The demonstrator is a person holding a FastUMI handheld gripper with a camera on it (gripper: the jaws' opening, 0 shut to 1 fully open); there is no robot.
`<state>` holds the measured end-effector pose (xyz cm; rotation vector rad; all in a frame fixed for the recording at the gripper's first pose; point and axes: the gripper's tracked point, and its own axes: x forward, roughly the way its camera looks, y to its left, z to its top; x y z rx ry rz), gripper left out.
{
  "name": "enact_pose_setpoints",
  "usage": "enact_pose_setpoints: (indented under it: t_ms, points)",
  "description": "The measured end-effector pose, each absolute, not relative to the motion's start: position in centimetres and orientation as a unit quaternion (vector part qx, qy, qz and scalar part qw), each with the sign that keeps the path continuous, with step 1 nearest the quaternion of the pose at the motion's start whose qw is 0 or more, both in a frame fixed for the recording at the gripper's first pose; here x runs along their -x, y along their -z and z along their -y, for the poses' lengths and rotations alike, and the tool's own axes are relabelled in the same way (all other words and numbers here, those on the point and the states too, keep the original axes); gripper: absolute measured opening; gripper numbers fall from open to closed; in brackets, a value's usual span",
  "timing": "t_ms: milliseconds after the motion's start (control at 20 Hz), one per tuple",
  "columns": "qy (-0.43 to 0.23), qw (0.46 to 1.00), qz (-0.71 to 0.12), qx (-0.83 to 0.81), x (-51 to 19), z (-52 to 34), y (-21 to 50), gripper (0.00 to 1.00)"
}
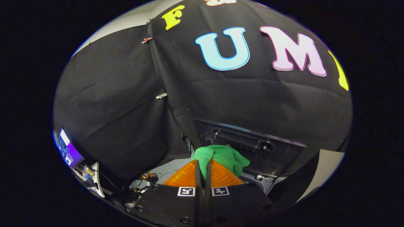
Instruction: Put the clothes into the washing machine and then close the washing machine lid.
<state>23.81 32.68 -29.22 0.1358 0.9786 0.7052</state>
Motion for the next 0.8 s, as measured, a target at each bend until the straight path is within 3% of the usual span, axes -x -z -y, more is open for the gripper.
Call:
enact_pose_setpoints:
  t_ms: [400, 450, 650, 800]
  points:
    - [-0.316, 0.782, -0.537, -0.036, -23.0, -31.7, 37.7, 0.07]
    - [-0.315, 0.780, -0.539, -0.036, -23.0, -31.8, 38.1, 0.13]
    - [-0.321, 0.787, -0.524, -0.045, -23.6, -32.1, 38.1, 0.89]
    - [-0.326, 0.786, -0.524, -0.042, -23.3, -32.1, 38.1, 0.93]
